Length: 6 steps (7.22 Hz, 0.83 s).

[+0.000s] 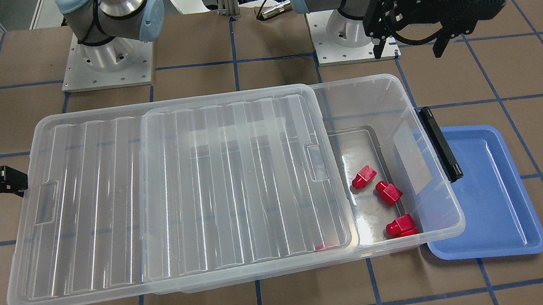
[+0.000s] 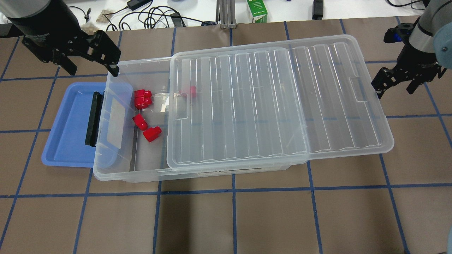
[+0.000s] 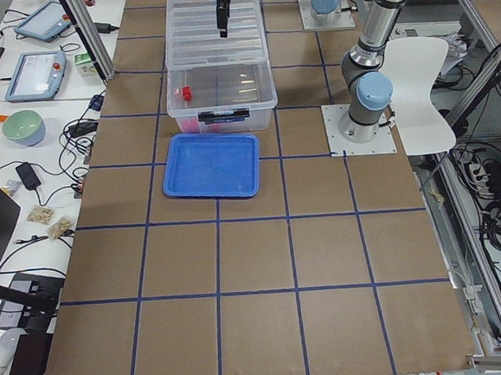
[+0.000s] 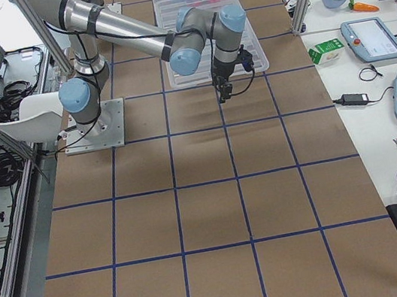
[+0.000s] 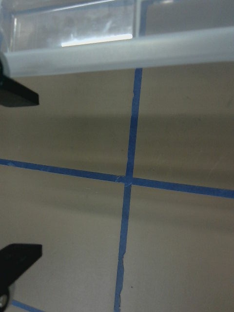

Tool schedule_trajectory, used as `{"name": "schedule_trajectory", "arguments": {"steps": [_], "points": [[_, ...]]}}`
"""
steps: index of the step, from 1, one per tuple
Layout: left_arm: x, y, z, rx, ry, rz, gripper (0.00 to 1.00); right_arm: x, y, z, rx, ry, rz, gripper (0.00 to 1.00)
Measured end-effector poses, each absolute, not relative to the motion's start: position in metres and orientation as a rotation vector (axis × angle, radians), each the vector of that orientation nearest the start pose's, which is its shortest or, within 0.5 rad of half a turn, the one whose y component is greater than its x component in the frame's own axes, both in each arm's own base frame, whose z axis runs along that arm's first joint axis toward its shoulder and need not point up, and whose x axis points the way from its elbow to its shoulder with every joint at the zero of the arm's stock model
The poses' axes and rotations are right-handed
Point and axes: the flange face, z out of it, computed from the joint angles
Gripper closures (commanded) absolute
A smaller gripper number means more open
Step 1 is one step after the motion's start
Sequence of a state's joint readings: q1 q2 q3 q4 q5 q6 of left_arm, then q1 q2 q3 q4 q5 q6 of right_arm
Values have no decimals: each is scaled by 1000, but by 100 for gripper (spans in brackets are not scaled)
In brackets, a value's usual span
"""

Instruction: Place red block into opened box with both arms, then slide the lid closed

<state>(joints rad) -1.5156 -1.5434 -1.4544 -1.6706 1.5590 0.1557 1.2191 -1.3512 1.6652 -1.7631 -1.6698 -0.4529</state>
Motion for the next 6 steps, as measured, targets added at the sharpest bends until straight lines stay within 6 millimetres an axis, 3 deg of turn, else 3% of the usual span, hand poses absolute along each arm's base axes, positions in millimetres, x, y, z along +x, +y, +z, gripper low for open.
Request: {"name": "schedule_trajectory", "arguments": {"steps": [3,6], "points": [[-110,-488,518,157,3144,-46,0,-65,-560,347,-148,3126,218,0],[-110,-478,525,142,3140,-11,0,-36,-561,346,-64,3082,221,0]]}}
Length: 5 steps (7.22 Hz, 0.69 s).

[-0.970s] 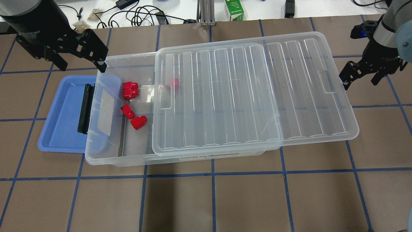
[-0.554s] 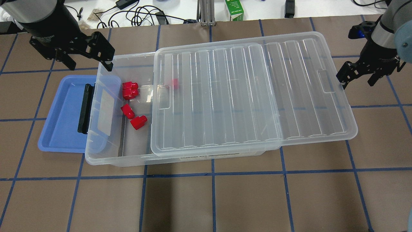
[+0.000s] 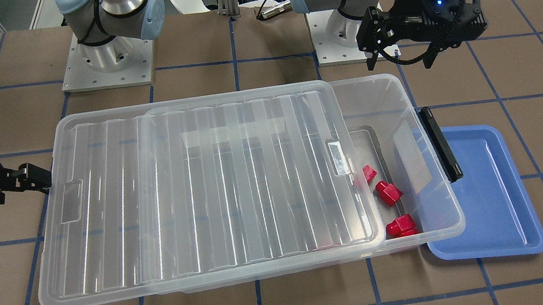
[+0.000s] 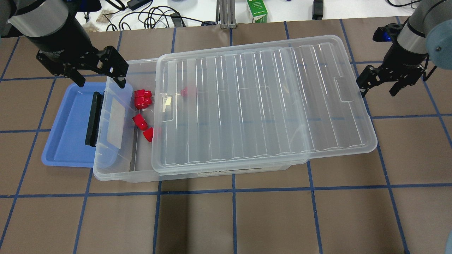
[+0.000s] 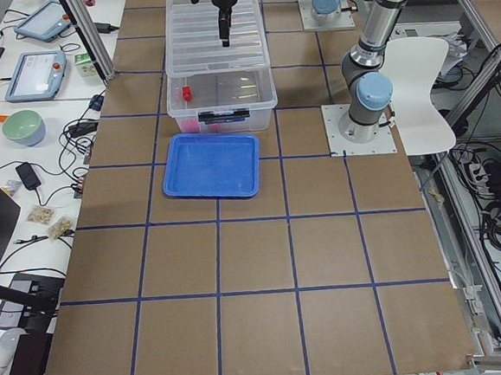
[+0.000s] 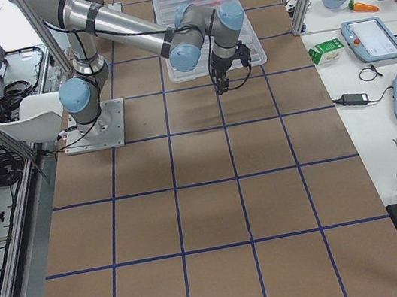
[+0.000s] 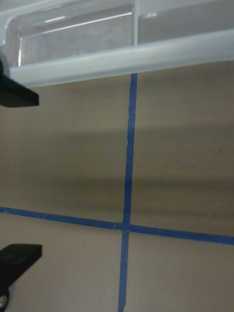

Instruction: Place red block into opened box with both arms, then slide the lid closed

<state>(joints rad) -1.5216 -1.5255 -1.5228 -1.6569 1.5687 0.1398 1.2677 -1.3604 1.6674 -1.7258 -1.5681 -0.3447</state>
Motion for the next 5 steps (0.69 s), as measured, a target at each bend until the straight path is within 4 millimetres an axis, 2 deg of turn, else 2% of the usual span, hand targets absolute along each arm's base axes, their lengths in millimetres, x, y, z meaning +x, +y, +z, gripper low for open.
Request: {"name": "schedule_trajectory", "arguments": {"steps": [5], "points": [[-109,-466,525,132,3119,-5,0,39,-560,350,26,3101,217,0]]}}
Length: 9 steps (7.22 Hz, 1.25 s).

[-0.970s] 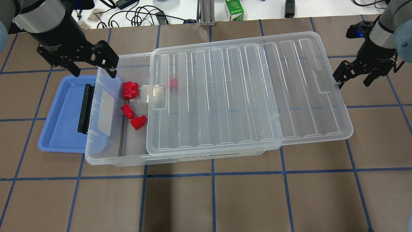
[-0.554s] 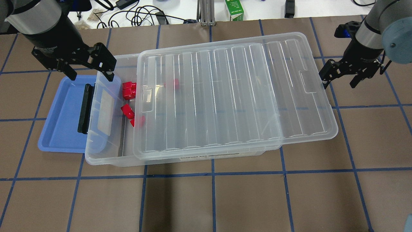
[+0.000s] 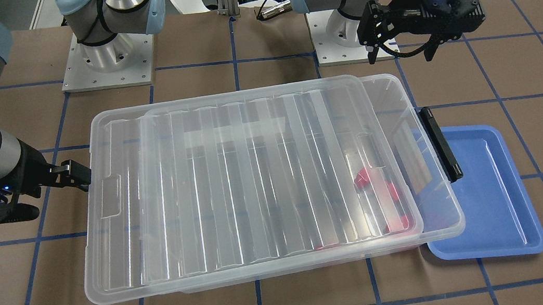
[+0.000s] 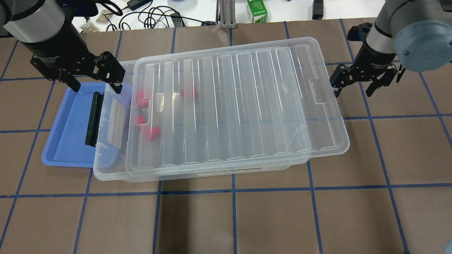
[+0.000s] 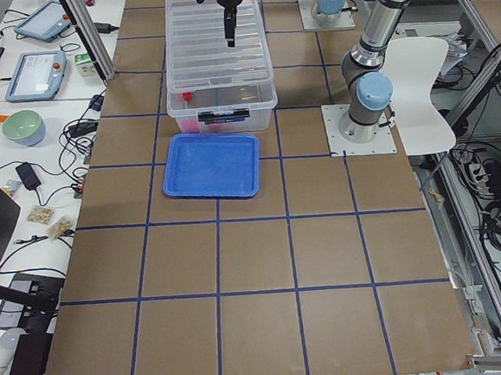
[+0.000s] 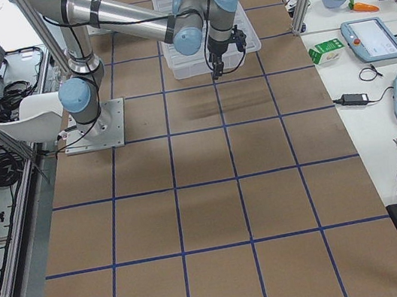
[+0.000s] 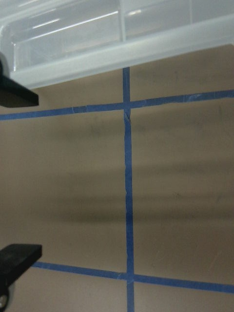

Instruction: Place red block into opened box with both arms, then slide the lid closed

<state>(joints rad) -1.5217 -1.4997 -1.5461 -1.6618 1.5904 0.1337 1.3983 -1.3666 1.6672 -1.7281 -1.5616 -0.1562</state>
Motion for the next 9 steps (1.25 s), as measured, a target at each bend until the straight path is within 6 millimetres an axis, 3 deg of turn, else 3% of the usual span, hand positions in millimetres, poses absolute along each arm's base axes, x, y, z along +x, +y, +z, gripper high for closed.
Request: {"name": "schedule_trajectory", "arguments": {"steps": [4,9], "points": [[-108,-465,524,129,3117,-1,0,81,-557,350,43,3113,212,0],[-108,-465,524,129,3117,-2,0,88,-556,349,29,3113,212,0]]}}
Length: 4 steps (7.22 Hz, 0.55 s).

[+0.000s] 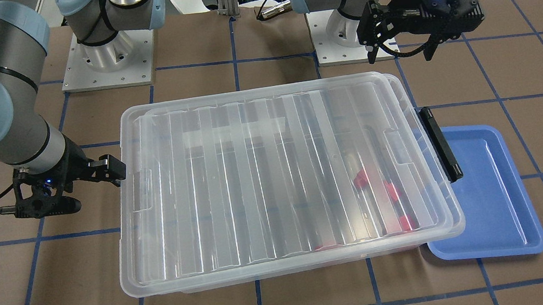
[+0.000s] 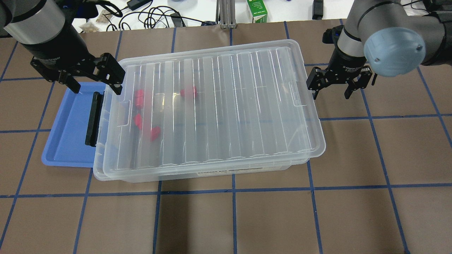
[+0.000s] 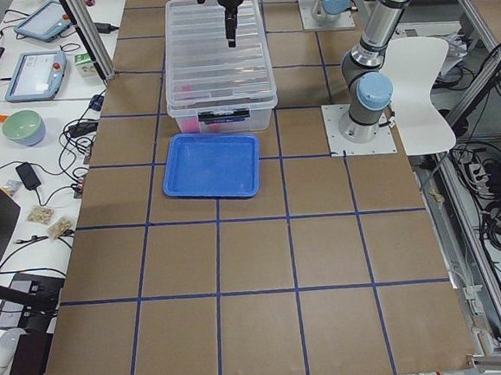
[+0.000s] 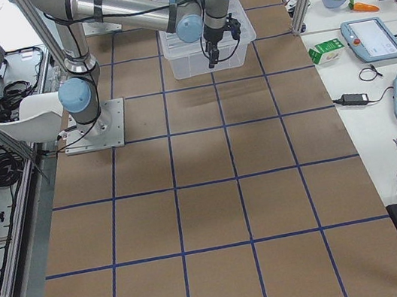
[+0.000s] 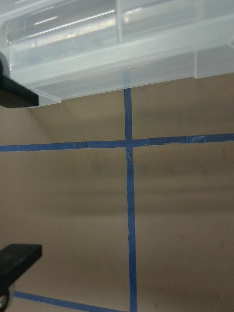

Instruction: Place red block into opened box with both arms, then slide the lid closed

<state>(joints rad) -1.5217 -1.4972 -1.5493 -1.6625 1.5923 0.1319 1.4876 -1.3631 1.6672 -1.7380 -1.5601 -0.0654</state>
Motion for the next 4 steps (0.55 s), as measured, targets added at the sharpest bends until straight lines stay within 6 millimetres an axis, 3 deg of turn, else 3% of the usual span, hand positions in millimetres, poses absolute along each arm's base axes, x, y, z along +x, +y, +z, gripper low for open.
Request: {"name": "schedule_trajectory", "arguments": {"steps": [2,4], "points": [[-109,-465,524,129,3118,-4,0,88,-559,361,28,3117,172,0],[-109,-465,524,130,3119,-4,0,88,-555,400,26,3123,110,0]]}}
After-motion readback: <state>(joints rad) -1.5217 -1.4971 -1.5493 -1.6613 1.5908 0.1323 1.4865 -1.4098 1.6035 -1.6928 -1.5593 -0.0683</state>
